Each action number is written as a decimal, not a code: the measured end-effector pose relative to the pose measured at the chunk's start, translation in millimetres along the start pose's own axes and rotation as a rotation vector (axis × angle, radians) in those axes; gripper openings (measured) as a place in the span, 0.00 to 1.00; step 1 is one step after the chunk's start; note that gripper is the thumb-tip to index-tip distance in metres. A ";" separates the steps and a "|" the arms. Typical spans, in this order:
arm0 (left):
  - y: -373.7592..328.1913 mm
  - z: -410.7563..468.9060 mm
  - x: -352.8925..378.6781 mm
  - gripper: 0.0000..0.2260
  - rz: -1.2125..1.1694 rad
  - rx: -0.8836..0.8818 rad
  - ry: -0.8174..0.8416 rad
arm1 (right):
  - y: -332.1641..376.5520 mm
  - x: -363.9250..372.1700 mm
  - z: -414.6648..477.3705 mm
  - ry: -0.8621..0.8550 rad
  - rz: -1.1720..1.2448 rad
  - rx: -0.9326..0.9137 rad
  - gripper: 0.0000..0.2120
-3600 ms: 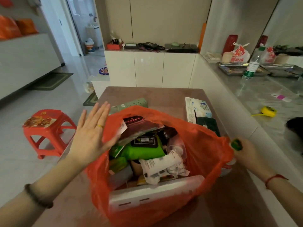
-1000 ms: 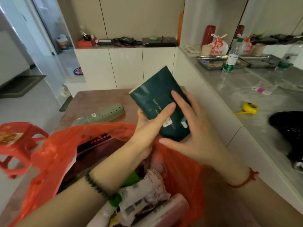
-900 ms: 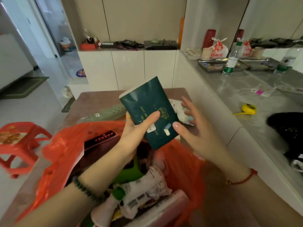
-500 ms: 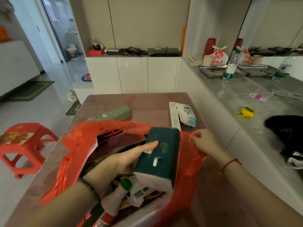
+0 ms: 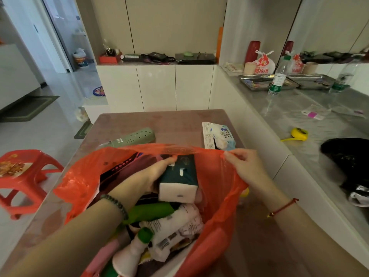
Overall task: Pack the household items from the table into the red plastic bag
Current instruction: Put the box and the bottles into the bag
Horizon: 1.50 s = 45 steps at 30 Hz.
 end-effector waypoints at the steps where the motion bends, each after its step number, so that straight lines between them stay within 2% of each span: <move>1: -1.0 4.2 0.8 0.16 -0.021 0.045 -0.040 | 1.0 2.4 0.0 0.022 -0.010 -0.023 0.10; 3: -3.5 10.1 4.4 0.19 -0.028 0.135 -0.107 | 3.2 8.8 -2.5 0.149 -0.077 -0.048 0.14; 5: -2.8 15.2 5.0 0.27 0.031 0.186 -0.149 | -1.3 8.2 1.0 0.243 -0.041 0.008 0.19; 7: -0.4 15.0 3.7 0.31 0.159 0.228 -0.135 | -16.9 -2.4 15.7 0.149 0.134 0.119 0.16; 9: 0.3 0.6 3.3 0.25 0.280 0.254 -0.084 | -48.3 -15.3 34.6 -0.054 0.136 0.141 0.12; 10: 2.6 -5.4 1.2 0.21 0.322 0.255 -0.068 | -66.7 -18.4 41.5 -0.098 0.023 0.149 0.18; 11: 4.9 -10.5 -1.0 0.20 0.351 0.259 -0.057 | -88.2 -17.9 46.9 -0.083 -0.095 0.162 0.27; 13: 7.1 -22.8 -6.1 0.19 0.346 0.306 -0.023 | -131.3 -5.4 44.1 0.083 -0.289 0.246 0.41; 15: 7.4 -36.2 -12.1 0.11 0.282 0.350 0.025 | -158.4 13.2 28.4 0.219 -0.408 0.331 0.44; 16: 7.5 -43.1 -16.0 0.11 0.272 0.358 0.032 | -166.8 19.1 21.4 0.214 -0.408 0.336 0.40; 18: 11.2 -54.1 -28.2 0.18 0.300 0.403 0.030 | -169.7 23.2 13.8 0.103 -0.324 0.284 0.27; 20: 16.0 -68.3 -42.7 0.19 0.345 0.510 -0.003 | -157.0 17.3 14.1 0.019 -0.267 0.223 0.18; 23: 24.9 -99.1 -71.1 0.20 0.441 0.830 -0.093 | -106.2 -2.3 23.9 -0.095 -0.048 0.121 0.20; 26: 37.9 -124.3 -104.5 0.30 0.983 1.123 -0.439 | -9.6 -30.2 13.6 -0.246 -0.008 -0.146 0.21; 27: 46.9 -125.6 -116.4 0.33 1.177 1.146 -0.567 | 26.0 -35.8 1.1 -0.215 0.020 -0.260 0.21; 29: 61.7 -126.4 -134.0 0.39 1.305 0.962 -0.684 | 79.7 -29.6 -35.5 -0.019 0.078 -0.440 0.20; 31: 74.3 -122.8 -144.6 0.39 1.175 0.701 -0.684 | 99.6 -0.1 -74.7 0.247 0.007 -0.502 0.23; 32: 80.2 -120.6 -147.3 0.35 1.115 0.624 -0.670 | 101.0 19.6 -94.2 0.384 -0.054 -0.509 0.24; 34: 84.2 -121.5 -149.7 0.23 1.032 0.631 -0.691 | 87.2 63.4 -127.2 0.639 -0.209 -0.545 0.23; 36: 81.3 -126.7 -150.9 0.12 0.907 0.644 -0.687 | 61.2 99.4 -146.3 0.760 -0.348 -0.554 0.23; 38: 83.0 -132.2 -152.9 0.06 0.814 0.631 -0.661 | 33.6 123.2 -151.4 0.776 -0.391 -0.480 0.24; 40: 88.5 -137.2 -157.1 0.02 0.736 0.588 -0.635 | 20.1 134.0 -145.8 0.736 -0.324 -0.374 0.25; 42: 94.1 -142.9 -158.9 0.05 0.596 0.561 -0.558 | 14.8 143.9 -136.8 0.626 -0.152 -0.235 0.24; 44: 95.3 -149.8 -154.9 0.10 0.317 0.530 -0.412 | 9.2 162.0 -127.6 0.542 0.060 -0.005 0.21; 45: 94.7 -153.5 -151.1 0.12 0.172 0.513 -0.338 | 9.2 172.3 -126.5 0.562 0.163 0.136 0.21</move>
Point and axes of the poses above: each hand's wrist, its own z-axis towards the middle knuckle, its own x-axis out of the palm, y = z × x, the point moved 2 cm from there along z, towards the middle knuckle, and after that the axes turned 3 degrees about -y, right-handed, at the moved point
